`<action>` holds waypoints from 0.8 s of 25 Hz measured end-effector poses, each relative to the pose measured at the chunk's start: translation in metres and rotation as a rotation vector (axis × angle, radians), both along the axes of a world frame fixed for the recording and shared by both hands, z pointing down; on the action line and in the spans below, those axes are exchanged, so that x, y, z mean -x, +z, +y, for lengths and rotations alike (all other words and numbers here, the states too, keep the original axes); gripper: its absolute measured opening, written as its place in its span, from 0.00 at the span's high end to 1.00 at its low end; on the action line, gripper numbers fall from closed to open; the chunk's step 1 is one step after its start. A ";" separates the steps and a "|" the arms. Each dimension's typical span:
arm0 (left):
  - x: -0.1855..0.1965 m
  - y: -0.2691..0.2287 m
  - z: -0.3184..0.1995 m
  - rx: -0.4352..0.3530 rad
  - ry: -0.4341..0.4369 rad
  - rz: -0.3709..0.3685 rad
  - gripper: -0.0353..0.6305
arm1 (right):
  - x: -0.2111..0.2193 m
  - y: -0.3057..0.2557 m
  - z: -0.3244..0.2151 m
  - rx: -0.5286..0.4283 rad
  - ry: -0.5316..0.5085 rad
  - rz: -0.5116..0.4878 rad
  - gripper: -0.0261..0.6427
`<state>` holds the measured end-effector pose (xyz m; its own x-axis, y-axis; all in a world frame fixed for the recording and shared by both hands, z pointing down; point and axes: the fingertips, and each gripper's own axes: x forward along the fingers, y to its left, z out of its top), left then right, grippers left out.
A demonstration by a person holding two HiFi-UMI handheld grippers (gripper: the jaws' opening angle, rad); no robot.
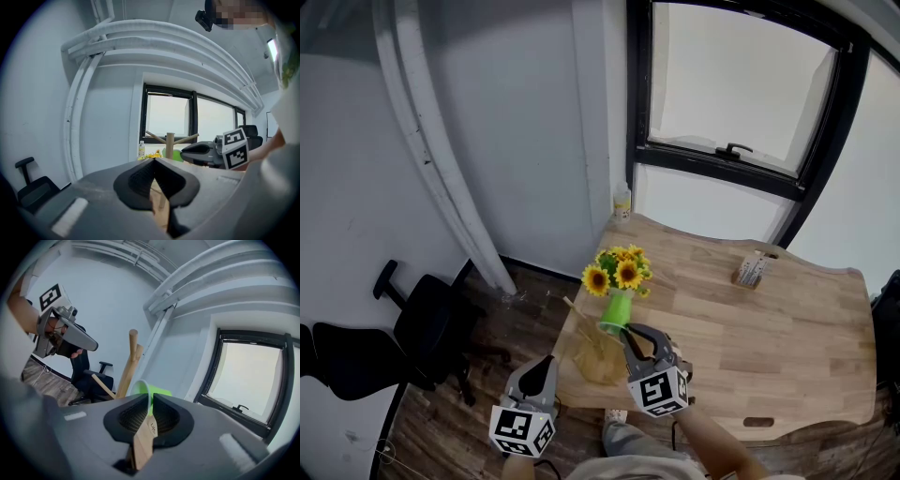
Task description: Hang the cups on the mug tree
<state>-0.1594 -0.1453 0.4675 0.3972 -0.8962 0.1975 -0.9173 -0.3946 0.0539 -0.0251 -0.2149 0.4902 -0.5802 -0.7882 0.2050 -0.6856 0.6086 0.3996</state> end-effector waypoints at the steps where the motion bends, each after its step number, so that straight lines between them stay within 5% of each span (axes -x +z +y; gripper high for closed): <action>1: 0.000 0.000 0.000 0.001 0.001 0.000 0.94 | 0.001 0.001 0.001 -0.004 -0.005 0.005 0.91; 20: -0.007 0.003 -0.002 0.007 0.008 -0.007 0.94 | 0.005 0.023 0.020 0.000 -0.049 0.047 0.90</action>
